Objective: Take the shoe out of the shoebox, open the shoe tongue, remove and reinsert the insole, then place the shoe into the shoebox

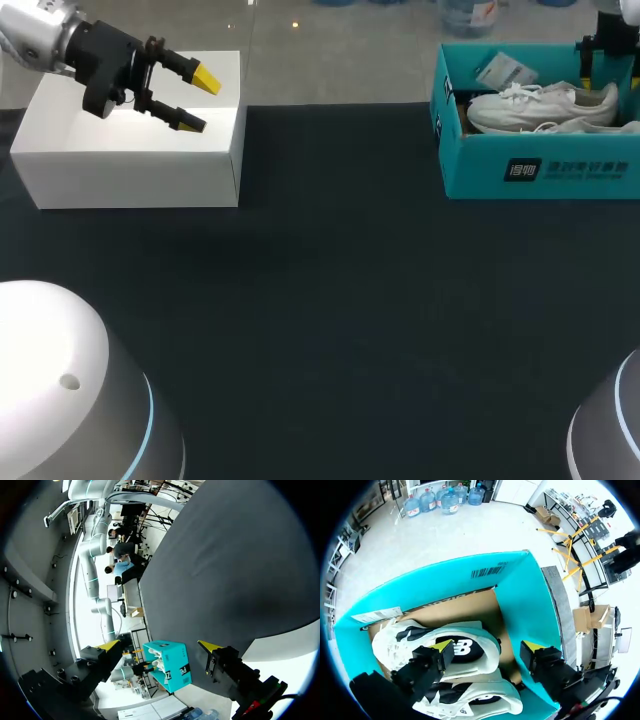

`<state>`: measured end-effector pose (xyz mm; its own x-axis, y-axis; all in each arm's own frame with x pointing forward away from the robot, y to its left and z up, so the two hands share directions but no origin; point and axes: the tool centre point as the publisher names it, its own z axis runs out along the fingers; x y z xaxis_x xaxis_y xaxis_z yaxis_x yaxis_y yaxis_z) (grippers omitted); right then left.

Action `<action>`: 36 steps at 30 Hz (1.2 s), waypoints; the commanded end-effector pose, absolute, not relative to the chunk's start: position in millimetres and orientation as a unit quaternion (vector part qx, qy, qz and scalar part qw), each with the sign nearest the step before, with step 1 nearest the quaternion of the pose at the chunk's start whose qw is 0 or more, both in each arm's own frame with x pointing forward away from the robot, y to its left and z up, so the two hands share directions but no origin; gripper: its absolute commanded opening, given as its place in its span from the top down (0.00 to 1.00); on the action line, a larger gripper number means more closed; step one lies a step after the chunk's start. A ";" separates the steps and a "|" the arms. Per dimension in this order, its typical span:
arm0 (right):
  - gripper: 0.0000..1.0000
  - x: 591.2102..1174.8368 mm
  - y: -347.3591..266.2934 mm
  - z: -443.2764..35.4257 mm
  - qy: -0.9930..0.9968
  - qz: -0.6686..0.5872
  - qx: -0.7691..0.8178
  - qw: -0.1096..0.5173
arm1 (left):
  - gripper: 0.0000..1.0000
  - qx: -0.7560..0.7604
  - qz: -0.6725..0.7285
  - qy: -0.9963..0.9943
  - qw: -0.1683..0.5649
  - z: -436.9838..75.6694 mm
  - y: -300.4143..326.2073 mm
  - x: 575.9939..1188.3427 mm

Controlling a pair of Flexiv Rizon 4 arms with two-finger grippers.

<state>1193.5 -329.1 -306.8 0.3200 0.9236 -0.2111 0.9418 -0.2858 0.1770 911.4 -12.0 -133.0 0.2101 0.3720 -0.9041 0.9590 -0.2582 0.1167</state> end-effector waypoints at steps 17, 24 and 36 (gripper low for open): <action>0.00 1084.1 -249.0 -230.1 0.616 0.056 0.765 0.177 | 0.00 0.686 -0.398 0.486 0.367 -132.6 -12.0 910.6; 0.00 1056.9 -217.6 -225.1 0.676 0.077 0.722 0.124 | 0.00 0.686 -0.398 0.486 0.367 -132.6 -12.0 910.6; 0.00 1056.9 -217.6 -225.1 0.676 0.077 0.722 0.124 | 0.00 0.686 -0.398 0.486 0.367 -132.6 -12.0 910.6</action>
